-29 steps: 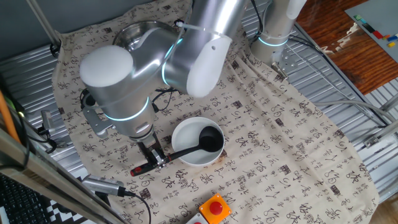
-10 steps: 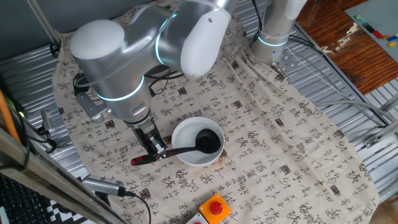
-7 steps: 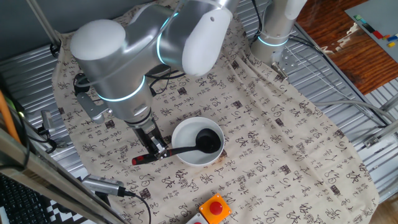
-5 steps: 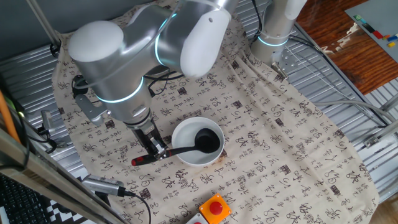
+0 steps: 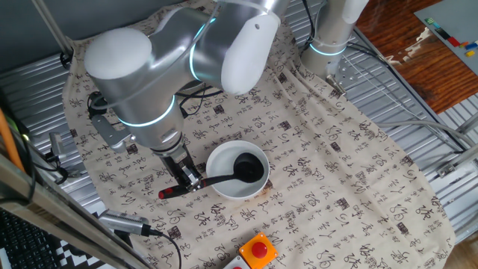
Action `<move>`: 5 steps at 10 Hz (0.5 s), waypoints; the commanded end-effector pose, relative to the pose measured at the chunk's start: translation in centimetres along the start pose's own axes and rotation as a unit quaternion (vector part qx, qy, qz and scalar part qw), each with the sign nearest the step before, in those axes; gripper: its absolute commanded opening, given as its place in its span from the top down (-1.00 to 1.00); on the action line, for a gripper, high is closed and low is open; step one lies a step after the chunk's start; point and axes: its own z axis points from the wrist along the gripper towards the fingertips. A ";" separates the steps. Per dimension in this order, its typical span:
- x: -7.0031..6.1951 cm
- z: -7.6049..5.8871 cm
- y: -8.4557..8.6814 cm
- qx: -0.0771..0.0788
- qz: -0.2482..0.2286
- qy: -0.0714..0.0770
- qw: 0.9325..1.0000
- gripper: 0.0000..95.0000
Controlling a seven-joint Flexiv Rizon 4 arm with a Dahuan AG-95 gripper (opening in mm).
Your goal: Scoop water with a large spoon from one bowl to another
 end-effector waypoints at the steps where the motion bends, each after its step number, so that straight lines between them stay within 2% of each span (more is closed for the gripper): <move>1: 0.0 0.1 -0.1 -0.012 0.003 -0.008 1.000 1.00; 3: -0.1 0.0 -0.1 -0.022 0.007 -0.012 1.000 1.00; 5: -0.2 0.0 -0.1 -0.024 0.008 -0.014 1.000 1.00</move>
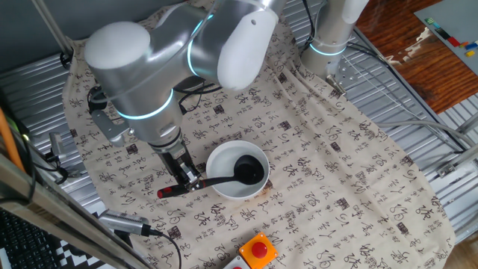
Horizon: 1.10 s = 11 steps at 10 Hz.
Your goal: Scoop water with a large spoon from one bowl to another
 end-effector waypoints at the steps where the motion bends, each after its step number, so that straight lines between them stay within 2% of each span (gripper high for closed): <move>1: -0.2 0.1 0.0 -0.001 -0.001 -0.001 1.000 1.00; 7: -0.5 0.8 -1.1 -0.005 -0.010 -0.005 1.000 1.00; 11: -0.6 0.8 -1.1 -0.009 -0.009 -0.006 1.000 1.00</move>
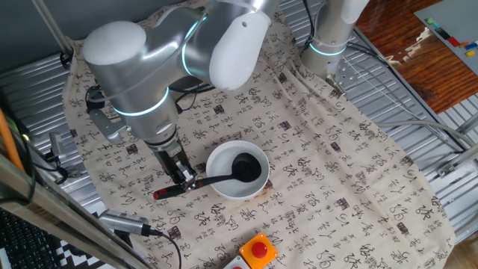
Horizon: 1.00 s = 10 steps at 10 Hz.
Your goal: Scoop water with a large spoon from one bowl to another
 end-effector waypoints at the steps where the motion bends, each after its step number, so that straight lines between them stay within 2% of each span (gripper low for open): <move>1: -0.2 -0.4 0.4 -0.001 0.004 0.002 1.000 1.00; 5: -0.5 -0.7 0.6 -0.001 0.010 0.011 1.000 1.00; 10: -0.5 -0.7 0.6 -0.002 0.014 0.014 1.000 1.00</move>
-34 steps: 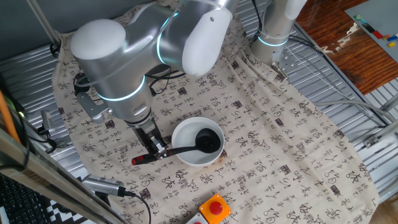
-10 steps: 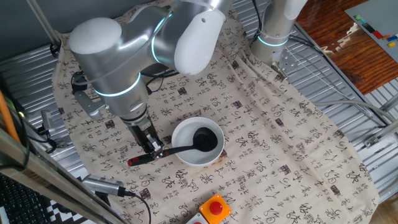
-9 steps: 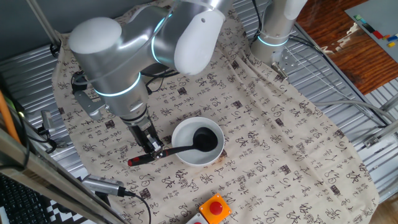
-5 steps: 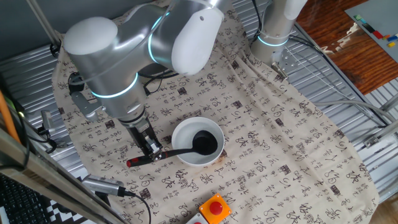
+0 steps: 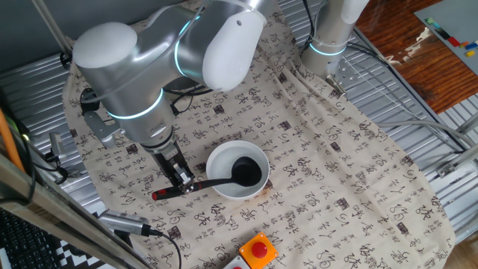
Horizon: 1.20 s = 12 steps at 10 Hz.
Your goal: Scoop water with a large spoon from one bowl to another
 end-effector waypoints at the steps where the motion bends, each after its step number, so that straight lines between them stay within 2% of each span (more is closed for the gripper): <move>1: 0.0 0.0 0.0 -0.001 -0.001 0.000 1.000 1.00; 4: 0.0 0.0 0.0 0.002 0.003 0.002 1.000 1.00; 10: 0.0 0.0 0.0 -0.001 0.001 0.002 1.000 1.00; 12: 0.0 0.0 0.0 0.004 0.001 0.004 1.000 1.00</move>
